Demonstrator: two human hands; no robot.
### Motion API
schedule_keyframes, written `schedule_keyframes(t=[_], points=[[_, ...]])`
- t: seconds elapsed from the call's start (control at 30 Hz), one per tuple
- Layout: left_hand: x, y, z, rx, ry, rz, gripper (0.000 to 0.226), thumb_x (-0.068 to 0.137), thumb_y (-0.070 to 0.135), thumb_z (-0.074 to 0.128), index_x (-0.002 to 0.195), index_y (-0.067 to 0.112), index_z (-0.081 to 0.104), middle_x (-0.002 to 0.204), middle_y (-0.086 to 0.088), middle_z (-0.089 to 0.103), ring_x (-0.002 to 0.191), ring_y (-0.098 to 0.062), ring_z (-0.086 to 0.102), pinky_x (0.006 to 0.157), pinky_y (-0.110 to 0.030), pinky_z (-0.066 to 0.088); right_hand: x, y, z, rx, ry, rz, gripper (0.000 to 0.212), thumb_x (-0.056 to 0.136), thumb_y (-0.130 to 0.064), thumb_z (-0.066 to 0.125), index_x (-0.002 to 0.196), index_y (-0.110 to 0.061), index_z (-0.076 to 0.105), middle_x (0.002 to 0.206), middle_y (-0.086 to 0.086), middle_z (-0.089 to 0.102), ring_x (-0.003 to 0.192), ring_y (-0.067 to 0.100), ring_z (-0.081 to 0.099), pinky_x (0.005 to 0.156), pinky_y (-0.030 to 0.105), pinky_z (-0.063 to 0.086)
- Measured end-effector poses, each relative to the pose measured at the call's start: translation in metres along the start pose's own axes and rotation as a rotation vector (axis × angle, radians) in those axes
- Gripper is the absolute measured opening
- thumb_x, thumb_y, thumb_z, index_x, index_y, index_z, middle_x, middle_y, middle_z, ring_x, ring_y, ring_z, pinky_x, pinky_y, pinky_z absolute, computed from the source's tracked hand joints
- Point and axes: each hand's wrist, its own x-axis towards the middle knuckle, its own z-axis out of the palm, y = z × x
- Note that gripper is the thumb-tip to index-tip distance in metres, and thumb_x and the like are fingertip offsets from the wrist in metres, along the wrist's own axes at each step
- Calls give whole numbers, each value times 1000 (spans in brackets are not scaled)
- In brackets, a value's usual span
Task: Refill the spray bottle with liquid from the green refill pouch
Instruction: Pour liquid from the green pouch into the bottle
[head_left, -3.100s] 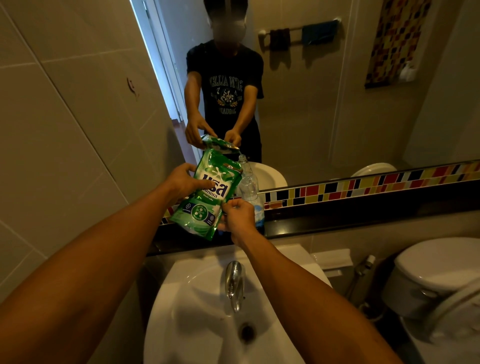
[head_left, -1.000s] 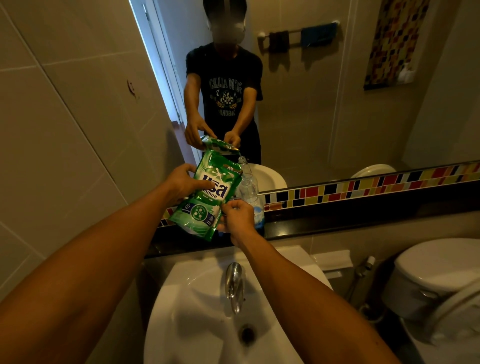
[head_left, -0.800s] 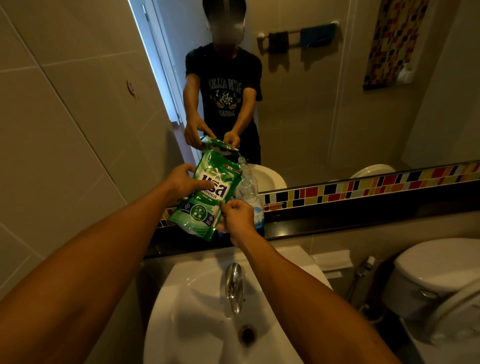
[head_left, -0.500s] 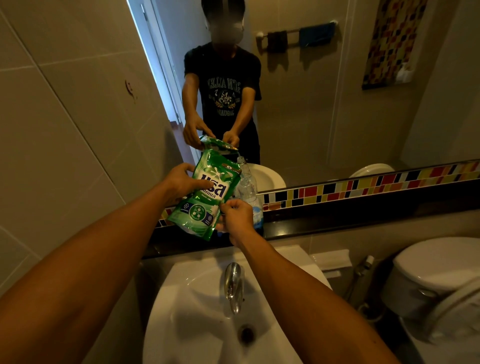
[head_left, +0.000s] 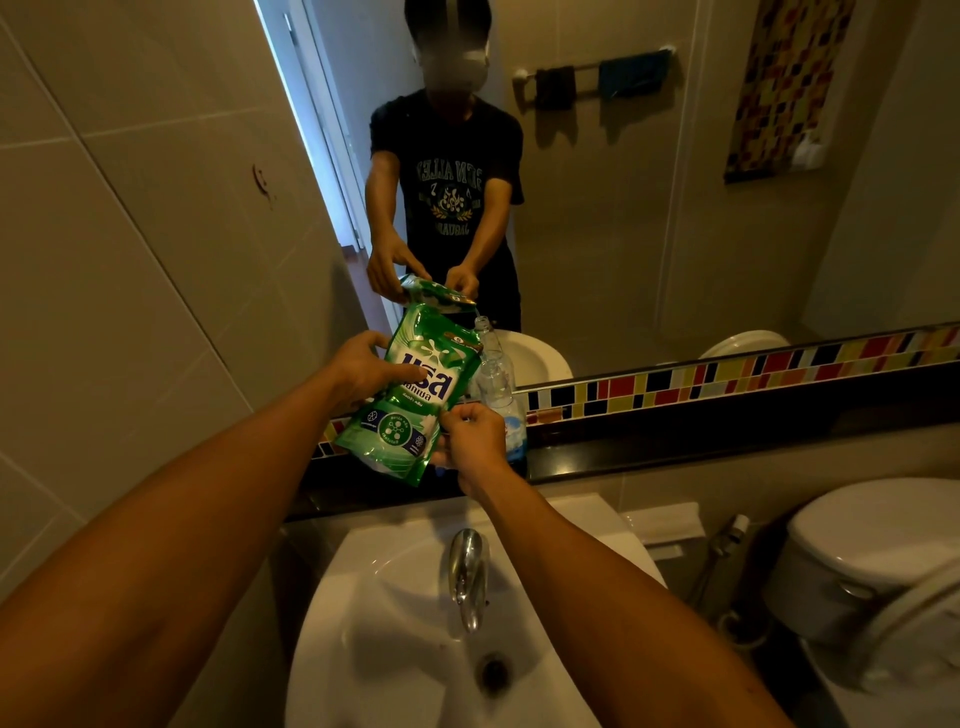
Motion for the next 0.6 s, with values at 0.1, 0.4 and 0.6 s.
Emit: schedule_keyframes(t=[0.1,0.4,0.6], points=[[0,0,0,5,3,-2,52,80,19,83,120,17,49,96,-8,68,75,-22,69,54,-30,51,1,1,0,-3,9,-1,5,103,-8,58,99,-8,56,113,29,73,78,29,74,44,26,57],[4,-1,0,14,0,1,55,80,20,84,123,16,50,103,-12,70,76,-23,71,54,-30,52,1,-1,-1,13,-1,2,8,104,-7,57,96,-9,56,98,20,72,70,24,73,44,28,58],[7,-2,-1,19,-2,12,55,78,20,85,120,17,50,107,-14,71,79,-24,72,57,-32,54,5,3,0,-6,10,-9,2,102,-7,59,101,-6,58,111,28,73,76,29,74,45,28,57]])
